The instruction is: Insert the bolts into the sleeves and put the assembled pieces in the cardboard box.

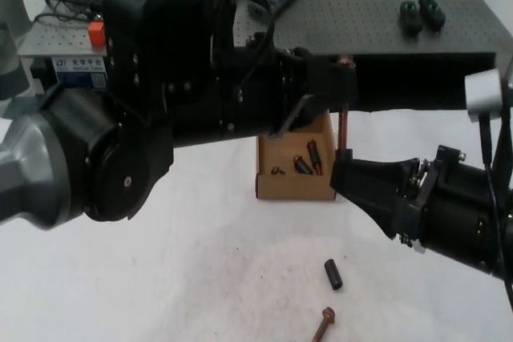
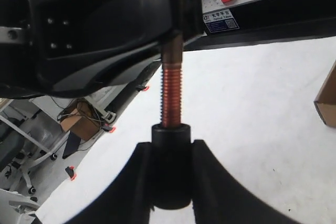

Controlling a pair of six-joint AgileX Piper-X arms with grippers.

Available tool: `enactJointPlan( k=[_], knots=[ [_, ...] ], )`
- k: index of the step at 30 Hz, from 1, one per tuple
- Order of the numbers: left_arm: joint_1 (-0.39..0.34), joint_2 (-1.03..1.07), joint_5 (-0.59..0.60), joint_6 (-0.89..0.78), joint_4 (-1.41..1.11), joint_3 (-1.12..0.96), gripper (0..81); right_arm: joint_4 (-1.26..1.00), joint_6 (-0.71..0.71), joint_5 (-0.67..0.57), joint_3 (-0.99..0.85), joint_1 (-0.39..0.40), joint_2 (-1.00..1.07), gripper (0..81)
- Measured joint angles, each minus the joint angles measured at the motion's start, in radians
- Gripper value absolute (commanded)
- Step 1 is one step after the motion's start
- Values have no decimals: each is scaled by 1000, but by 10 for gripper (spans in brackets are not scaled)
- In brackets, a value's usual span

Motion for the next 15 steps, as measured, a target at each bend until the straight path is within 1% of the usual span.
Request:
enactJointPlan(
  k=[7,8,9,10,13,14,15],
  knots=[
    [-2,0,22,-15,-2,0,2,-18,0,23,0,0,0,44],
    [-2,0,26,-14,-1,0,29,-25,0,39,0,0,0,44],
    [-2,0,29,-20,-1,0,83,-32,0,53,0,0,0,44],
    [-2,0,34,-24,-1,0,163,-42,-5,72,0,0,0,44],
    [-2,0,50,-33,4,0,469,-78,-33,121,0,0,3,44],
    [-2,0,58,-38,3,0,539,-88,-46,139,0,0,5,44],
    [-2,0,60,-38,3,0,563,-99,-63,160,-2,-5,13,44]
  ],
)
